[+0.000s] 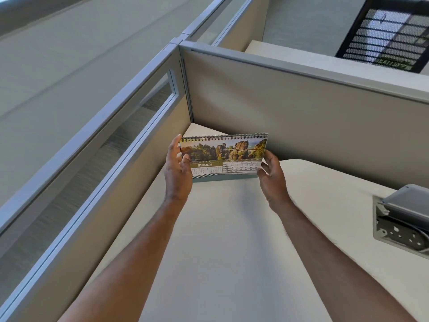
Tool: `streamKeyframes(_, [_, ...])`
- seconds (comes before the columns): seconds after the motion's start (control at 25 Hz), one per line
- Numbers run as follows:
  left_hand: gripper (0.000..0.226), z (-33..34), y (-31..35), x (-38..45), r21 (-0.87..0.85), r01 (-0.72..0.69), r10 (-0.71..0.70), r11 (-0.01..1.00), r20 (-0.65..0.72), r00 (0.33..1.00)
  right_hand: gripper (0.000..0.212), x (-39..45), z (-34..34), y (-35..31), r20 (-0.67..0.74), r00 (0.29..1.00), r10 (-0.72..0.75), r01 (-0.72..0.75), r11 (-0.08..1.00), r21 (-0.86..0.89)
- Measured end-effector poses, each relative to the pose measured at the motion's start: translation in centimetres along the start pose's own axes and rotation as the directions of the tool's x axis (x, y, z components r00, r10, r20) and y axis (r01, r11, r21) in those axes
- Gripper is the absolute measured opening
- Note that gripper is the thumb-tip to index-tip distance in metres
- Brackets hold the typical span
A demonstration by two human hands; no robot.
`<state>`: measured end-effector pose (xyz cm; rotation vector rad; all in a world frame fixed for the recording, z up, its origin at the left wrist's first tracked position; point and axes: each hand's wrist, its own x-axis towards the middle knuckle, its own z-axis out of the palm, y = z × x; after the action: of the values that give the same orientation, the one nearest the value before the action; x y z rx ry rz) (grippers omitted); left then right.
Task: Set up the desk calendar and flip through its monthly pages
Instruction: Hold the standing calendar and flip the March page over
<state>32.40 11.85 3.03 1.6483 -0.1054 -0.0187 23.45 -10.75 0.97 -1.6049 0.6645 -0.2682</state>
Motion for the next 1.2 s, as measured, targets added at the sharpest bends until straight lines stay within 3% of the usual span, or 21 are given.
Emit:
streamKeyframes(0.2, [0.052, -0.1, 0.0, -0.2, -0.026, 0.010, -0.010, 1.000, 0.002, 1.000, 0.050, -1.9, 0.5, 0.6, -0.148, 0.986, 0.078, -0.081, 0.997, -0.014])
streamKeyframes(0.72, [0.050, -0.2, 0.5, -0.6, -0.041, 0.009, -0.009, 0.999, 0.002, 1.000, 0.033, -2.0, 0.8, 0.9, -0.128, 0.988, 0.086, -0.089, 0.996, -0.018])
streamKeyframes(1.0, [0.049, -0.1, 0.9, -1.1, -0.003, 0.001, -0.001, 1.000, -0.025, 1.000, 0.019, -2.5, 0.3, 0.7, -0.217, 0.975, 0.049, -0.067, 0.995, -0.075])
streamKeyframes(1.2, [0.036, -0.6, 1.5, -1.2, -0.009, -0.028, 0.028, 1.000, -0.050, 0.998, 0.018, -3.1, -0.4, 0.1, -0.231, 0.973, 0.023, -0.056, 0.989, -0.136])
